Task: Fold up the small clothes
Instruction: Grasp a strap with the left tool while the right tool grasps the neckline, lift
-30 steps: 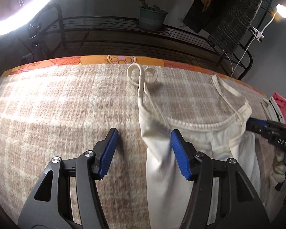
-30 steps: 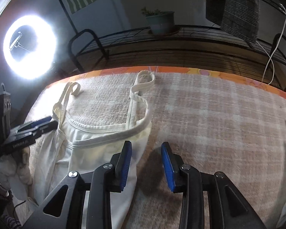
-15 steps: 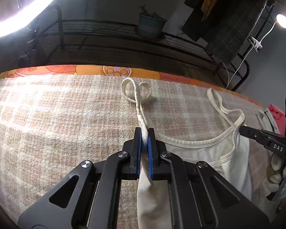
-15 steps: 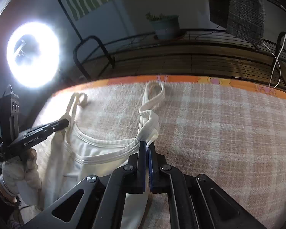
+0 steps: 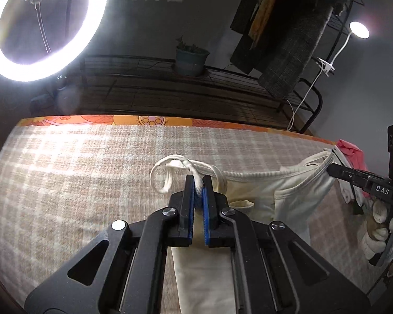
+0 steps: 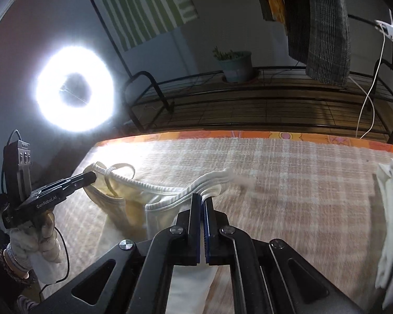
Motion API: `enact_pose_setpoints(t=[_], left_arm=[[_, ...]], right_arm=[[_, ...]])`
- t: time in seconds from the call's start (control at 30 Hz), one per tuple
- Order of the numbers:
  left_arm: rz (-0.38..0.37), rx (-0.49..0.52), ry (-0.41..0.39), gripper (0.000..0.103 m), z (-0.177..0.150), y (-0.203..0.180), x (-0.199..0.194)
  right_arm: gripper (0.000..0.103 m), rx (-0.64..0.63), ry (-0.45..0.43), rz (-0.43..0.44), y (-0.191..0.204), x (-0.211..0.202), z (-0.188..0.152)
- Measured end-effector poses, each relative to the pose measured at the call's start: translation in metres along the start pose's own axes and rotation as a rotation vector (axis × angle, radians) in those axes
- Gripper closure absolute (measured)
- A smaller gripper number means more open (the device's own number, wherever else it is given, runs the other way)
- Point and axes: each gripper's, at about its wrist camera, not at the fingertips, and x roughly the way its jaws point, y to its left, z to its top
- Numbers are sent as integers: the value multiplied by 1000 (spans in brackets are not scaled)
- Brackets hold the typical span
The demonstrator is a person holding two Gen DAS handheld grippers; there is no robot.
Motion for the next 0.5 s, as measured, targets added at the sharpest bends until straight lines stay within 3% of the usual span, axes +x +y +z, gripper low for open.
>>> enact_pose_setpoints(t=[0.23,0.5], left_arm=[[-4,7,-22,100,-28,-11,-48],[-13,-18,1,100,-82,-14,-88]], right_arm=[[103,-48,-16,-17,33,-48,-26],[103,-124,1,-58,69,-89,-79]])
